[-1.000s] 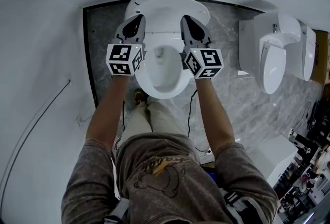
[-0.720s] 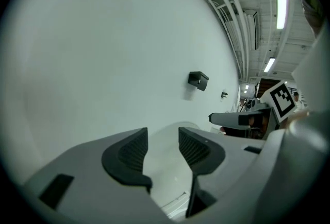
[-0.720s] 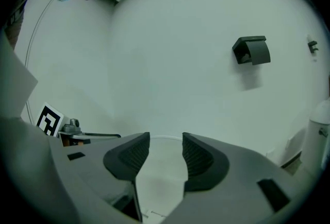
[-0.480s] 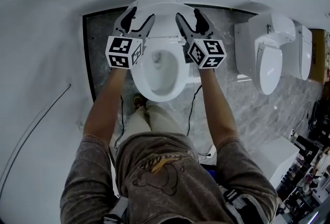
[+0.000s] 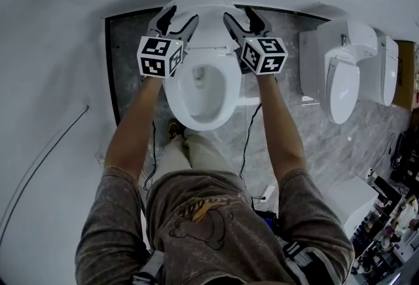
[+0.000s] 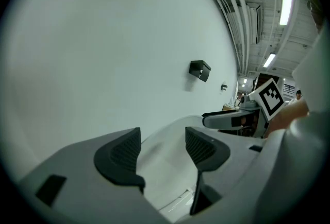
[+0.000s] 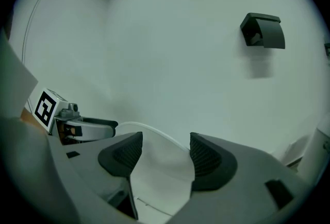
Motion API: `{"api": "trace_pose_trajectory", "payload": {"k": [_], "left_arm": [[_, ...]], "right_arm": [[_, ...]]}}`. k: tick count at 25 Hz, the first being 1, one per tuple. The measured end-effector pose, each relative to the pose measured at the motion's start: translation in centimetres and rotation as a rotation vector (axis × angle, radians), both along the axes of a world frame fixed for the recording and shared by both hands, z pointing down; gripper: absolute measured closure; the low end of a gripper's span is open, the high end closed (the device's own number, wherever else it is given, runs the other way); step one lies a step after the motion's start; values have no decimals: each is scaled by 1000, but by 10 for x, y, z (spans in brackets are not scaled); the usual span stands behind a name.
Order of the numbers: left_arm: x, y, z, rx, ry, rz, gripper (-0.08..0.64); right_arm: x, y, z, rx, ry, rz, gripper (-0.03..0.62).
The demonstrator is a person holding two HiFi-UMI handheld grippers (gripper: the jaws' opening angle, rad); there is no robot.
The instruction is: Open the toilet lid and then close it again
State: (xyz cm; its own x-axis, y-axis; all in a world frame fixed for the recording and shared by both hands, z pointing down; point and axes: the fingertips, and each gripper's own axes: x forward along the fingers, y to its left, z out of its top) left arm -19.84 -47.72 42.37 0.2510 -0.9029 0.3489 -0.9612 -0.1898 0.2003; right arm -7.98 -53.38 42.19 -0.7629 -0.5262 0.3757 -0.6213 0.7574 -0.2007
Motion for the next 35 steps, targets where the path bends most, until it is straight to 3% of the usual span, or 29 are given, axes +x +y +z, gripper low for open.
{"api": "trace_pose_trajectory", "payload": {"k": [8,14,29,35], "left_arm": [[2,6,-1,-9,12,6,296],[10,24,-6,-5,71,7,296],[57,129,-13,15,92,80,296],[78,177,1,-17,97,76,296]], "right_arm": [[2,6,-2,8,-1,9,310],[12,24,-5,-2,-11,0,308],[59,125,-10,20,-21,75,308],[80,177,2,9,-6,44,307]]}}
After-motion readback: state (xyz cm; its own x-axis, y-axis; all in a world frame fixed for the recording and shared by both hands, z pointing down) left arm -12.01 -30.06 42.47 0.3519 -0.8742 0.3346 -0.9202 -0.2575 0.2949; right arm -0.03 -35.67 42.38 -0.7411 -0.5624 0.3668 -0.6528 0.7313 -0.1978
